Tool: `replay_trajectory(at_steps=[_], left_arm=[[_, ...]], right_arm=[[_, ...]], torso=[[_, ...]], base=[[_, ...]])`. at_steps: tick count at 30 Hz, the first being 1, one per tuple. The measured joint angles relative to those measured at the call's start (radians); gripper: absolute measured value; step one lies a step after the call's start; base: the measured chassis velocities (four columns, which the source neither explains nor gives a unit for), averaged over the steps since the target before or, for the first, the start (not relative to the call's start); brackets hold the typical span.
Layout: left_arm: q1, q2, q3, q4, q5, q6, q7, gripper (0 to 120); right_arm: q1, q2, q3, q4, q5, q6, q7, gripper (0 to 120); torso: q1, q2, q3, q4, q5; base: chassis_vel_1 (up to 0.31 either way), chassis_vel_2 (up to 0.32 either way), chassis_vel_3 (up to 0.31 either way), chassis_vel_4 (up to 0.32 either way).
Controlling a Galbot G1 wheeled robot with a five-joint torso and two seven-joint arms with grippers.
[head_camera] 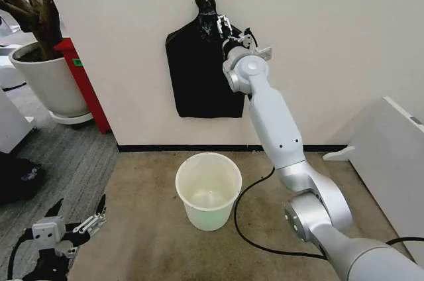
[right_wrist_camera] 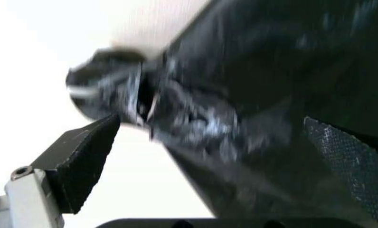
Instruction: Place the garbage bag over the trash bin.
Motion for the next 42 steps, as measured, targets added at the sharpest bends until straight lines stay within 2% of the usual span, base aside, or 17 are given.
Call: replay_trajectory(at_steps=[7,34,36,38,40,42], left_arm=[[0.0,0.0,0.0,0.0,0.001,-0.001,0.0,100],[-0.005,-0.001,0.0,0.0,0.003,-0.003,0.001,100],[-0.005,-0.001,0.0,0.0,0.003,-0.003,0.001,100],[-0.006,-0.001,0.0,0.0,0.003,-0.003,0.001,100],[-0.006,-0.001,0.0,0.0,0.003,-0.003,0.001,100],[-0.007,-0.001,0.0,0.0,0.003,-0.003,0.001,100]], right_arm=[[0.0,0.0,-0.015,0.013,0.014,0.002,0.014,100],[0.093,0.0,-0.033,-0.124,-0.021,-0.016,-0.058,100],[0.094,0.0,-0.038,-0.126,-0.02,-0.015,-0.06,96],[0.097,0.0,-0.04,-0.128,-0.018,-0.009,-0.06,86],[0.097,0.0,-0.04,-0.128,-0.018,-0.009,-0.06,86],[0.097,0.0,-0.041,-0.13,-0.017,-0.007,-0.06,79]], torso=[[0.0,0.0,0.0,-0.0001,0.0],[0.0,0.0,0.0,-0.0001,0.0],[0.0,0.0,0.0,0.0,0.0],[0.0,0.0,0.0,0.0,-0.0001],[0.0,0.0,0.0,0.0,-0.0001],[0.0,0.0,0.0,-0.0001,0.0]], base=[[0.0,0.0,0.0,0.0],[0.0,0.0,0.0,0.0],[0.0,0.0,0.0,0.0],[0.0,0.0,0.0,0.0],[0.0,0.0,0.0,0.0],[0.0,0.0,0.0,0.0]])
